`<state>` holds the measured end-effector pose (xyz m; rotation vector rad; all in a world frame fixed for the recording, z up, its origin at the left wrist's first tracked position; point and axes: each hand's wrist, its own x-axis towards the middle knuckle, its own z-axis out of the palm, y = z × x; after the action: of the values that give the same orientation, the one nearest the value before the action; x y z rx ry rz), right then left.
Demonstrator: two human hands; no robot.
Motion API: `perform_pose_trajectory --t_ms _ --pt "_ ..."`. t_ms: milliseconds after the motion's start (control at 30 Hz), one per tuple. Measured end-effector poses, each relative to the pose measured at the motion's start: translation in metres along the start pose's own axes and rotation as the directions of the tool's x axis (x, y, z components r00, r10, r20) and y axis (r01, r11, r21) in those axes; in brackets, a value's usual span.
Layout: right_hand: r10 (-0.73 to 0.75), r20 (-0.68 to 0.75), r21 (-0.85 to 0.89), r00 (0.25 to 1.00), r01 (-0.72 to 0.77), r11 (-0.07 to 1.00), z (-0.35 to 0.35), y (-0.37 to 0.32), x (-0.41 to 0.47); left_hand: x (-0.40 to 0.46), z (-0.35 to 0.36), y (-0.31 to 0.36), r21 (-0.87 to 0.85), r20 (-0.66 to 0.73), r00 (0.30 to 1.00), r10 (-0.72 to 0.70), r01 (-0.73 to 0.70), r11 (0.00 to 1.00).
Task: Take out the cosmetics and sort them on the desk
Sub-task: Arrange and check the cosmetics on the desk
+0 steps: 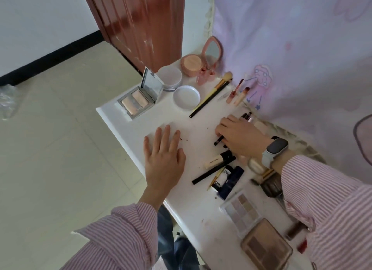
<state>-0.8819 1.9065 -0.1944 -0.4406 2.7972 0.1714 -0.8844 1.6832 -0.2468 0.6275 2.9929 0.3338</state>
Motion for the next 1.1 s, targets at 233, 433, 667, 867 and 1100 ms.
perform_pose_trajectory --t_ms 233,433,667,867,1100 --pt "-0.235 -0.082 -0.273 0.969 0.205 0.940 -0.022 -0.003 -0.001 0.000 -0.001 0.003 -0.030 -0.024 1.000 -0.008 0.008 1.000" --pt "0.396 -0.587 0.706 0.706 0.208 0.677 -0.036 -0.031 -0.023 0.003 -0.007 0.006 -0.326 -0.128 0.987 -0.097 0.050 0.944" --pt "0.609 0.035 0.931 0.792 0.196 -0.309 -0.037 -0.071 -0.032 -0.016 -0.041 0.037 -0.604 -0.193 0.976 0.103 -0.201 0.771" --pt "0.555 0.085 0.964 0.827 0.073 -0.257 -0.024 -0.076 -0.032 -0.026 -0.040 0.033 -0.429 -0.264 0.961 0.076 -0.188 0.883" --pt "0.529 0.150 0.942 0.835 0.042 -0.333 -0.018 -0.078 -0.018 -0.022 -0.043 0.012 -0.412 -0.150 0.987 0.049 -0.108 0.905"
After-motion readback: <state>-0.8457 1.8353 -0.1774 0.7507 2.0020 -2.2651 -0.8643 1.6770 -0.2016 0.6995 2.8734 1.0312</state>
